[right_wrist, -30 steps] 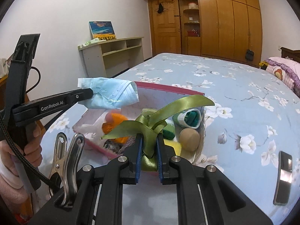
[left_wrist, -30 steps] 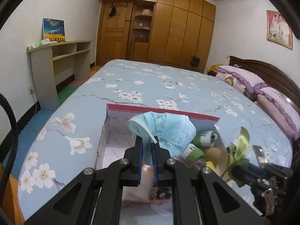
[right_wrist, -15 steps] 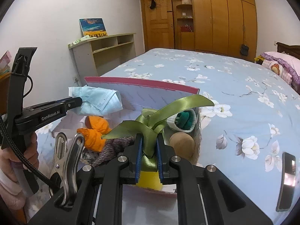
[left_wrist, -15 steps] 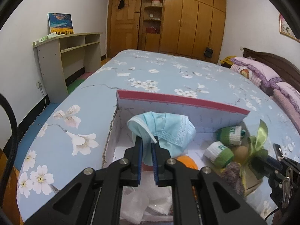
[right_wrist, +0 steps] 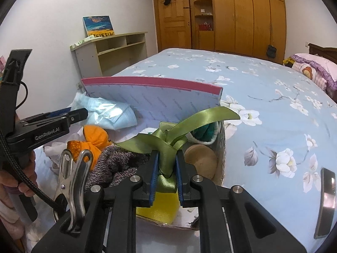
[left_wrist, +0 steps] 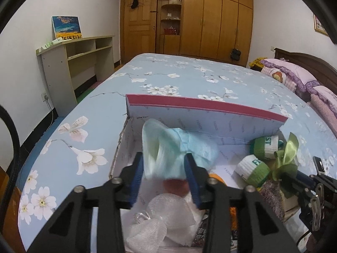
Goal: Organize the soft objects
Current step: 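Open the right tool to drop the ribbon while the left tool drops the mask in the box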
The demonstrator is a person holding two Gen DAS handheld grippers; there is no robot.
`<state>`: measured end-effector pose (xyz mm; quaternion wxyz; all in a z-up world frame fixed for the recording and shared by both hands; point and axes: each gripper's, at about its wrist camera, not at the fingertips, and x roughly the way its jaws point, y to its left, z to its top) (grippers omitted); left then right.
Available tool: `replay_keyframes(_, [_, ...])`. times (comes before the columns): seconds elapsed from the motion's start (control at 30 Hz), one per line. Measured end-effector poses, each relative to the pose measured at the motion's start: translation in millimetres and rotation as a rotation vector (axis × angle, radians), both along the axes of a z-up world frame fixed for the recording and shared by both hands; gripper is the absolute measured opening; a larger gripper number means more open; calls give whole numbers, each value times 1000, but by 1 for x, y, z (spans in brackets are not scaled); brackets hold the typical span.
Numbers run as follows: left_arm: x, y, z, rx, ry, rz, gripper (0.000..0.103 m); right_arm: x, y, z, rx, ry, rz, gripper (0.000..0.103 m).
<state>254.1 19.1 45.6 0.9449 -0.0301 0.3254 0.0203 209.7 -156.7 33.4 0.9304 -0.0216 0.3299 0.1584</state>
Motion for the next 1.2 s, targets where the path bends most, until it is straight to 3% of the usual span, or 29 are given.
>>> replay_keyframes(0.13, [-1, 1, 2, -5, 9, 5, 45, 1, 0, 0, 3, -1, 4, 20])
replay_keyframes(0.47, [-15, 3, 11, -9, -2, -7, 54, -8, 1, 10, -7, -57, -14, 41])
replay_keyframes(1.2, [-84, -1, 32, -14, -18, -34, 54, -61, 9, 37, 16, -117, -11, 44])
